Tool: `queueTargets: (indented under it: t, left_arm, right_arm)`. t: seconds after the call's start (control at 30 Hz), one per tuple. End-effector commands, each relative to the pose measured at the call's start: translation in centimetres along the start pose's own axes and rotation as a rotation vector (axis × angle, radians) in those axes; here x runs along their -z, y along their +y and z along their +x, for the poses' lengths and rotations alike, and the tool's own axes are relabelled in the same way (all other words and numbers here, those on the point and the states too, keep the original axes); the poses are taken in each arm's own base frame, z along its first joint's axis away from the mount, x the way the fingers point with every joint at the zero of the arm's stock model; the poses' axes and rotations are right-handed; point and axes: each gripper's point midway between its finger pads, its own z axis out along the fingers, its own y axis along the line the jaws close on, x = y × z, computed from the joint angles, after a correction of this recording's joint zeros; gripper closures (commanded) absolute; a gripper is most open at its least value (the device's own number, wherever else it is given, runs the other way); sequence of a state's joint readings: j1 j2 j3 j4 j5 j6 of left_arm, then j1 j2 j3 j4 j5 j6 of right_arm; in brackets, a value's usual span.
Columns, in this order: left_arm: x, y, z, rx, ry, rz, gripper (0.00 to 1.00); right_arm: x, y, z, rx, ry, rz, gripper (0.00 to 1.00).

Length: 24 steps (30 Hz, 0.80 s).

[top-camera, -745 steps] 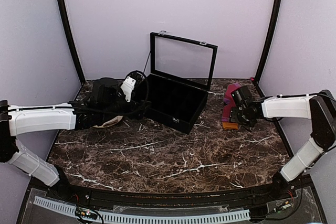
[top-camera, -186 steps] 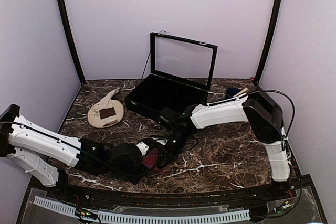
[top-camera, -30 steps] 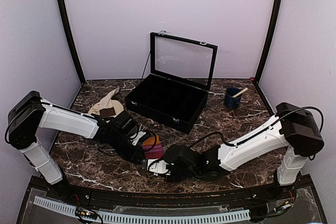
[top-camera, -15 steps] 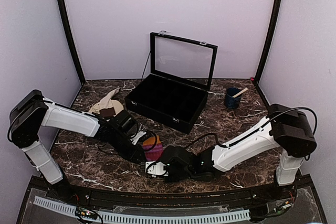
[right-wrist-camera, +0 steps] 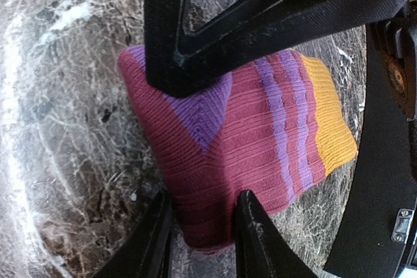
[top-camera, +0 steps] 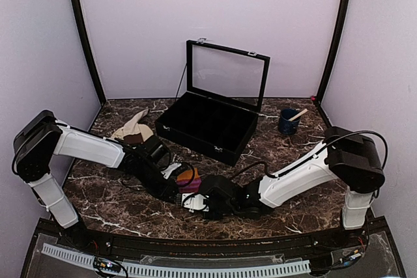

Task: Roll the socks
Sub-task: Roll the sock at the center of the board.

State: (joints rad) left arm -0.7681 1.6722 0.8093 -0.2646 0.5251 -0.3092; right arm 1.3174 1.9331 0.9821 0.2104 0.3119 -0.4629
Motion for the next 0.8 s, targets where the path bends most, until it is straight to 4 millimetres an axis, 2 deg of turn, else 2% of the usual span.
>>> queueTargets:
  t: [0.0,0.37,0.6,0.77]
  left_arm:
    - [-0.6,2.1,2.8,0.050,0.113,-0.063,0.81]
    - [-0.3,2.3,2.1,0.048,0.105,-0.040,0.81]
    - [-0.1,2.3,1.6,0.055,0.090,-0.017,0.82]
    - [0.0,2.2,1.4,0.057,0.081,-0.005,0.81]
  right_arm:
    - [-0.7,-0.8,-0.3,-0.009,-0.002,0.022,0.69]
    - [-1.5,0.1,1.8,0.009,0.074,-0.013,0.69]
    - [-1.7,1.3,3.9,0.034,0.146,-0.052,0.69]
    - [-1.8,1.5,5.1,0.046,0.208,-0.079,0.69]
